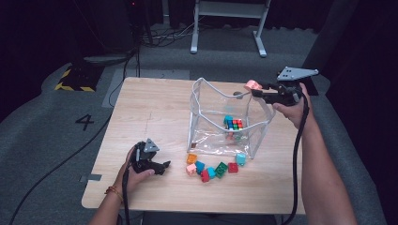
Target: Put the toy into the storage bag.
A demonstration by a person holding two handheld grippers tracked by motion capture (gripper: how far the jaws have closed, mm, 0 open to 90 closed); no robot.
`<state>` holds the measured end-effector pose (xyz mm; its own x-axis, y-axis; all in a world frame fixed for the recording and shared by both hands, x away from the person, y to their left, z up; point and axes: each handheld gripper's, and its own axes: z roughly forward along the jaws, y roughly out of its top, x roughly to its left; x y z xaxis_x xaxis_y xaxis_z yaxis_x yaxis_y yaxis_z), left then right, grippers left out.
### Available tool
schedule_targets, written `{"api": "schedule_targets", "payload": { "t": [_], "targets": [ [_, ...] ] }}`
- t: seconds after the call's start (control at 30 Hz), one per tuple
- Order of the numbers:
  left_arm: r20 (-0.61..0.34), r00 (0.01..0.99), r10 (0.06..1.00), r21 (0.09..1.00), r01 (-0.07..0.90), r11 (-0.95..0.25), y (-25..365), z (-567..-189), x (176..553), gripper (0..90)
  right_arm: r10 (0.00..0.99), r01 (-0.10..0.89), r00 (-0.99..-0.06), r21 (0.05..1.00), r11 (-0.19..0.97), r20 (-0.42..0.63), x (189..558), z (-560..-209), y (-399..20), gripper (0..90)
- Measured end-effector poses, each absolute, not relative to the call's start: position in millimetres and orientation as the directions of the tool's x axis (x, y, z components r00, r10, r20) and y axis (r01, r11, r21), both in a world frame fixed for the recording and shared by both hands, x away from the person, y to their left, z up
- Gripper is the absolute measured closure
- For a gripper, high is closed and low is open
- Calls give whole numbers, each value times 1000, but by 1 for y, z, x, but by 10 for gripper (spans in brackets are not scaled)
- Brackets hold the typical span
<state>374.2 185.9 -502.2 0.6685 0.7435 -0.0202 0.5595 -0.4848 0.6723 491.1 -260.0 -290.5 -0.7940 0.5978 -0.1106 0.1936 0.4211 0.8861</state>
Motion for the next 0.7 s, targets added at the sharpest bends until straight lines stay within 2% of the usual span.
{"api": "schedule_targets", "payload": {
  "t": [0.33, 0.7],
  "targets": [
    [-19, 669, 743, 672, 559, -485, 186, -502, 374, 109, 468, 158, -874, 832, 532, -134, 496, -300, -239, 591],
    [-21, 674, 738, 672, 556, -489, 186, -502, 374, 108, 341, 164, -929, 669, 725, -142, 504, -315, -221, 591]
  ]
}}
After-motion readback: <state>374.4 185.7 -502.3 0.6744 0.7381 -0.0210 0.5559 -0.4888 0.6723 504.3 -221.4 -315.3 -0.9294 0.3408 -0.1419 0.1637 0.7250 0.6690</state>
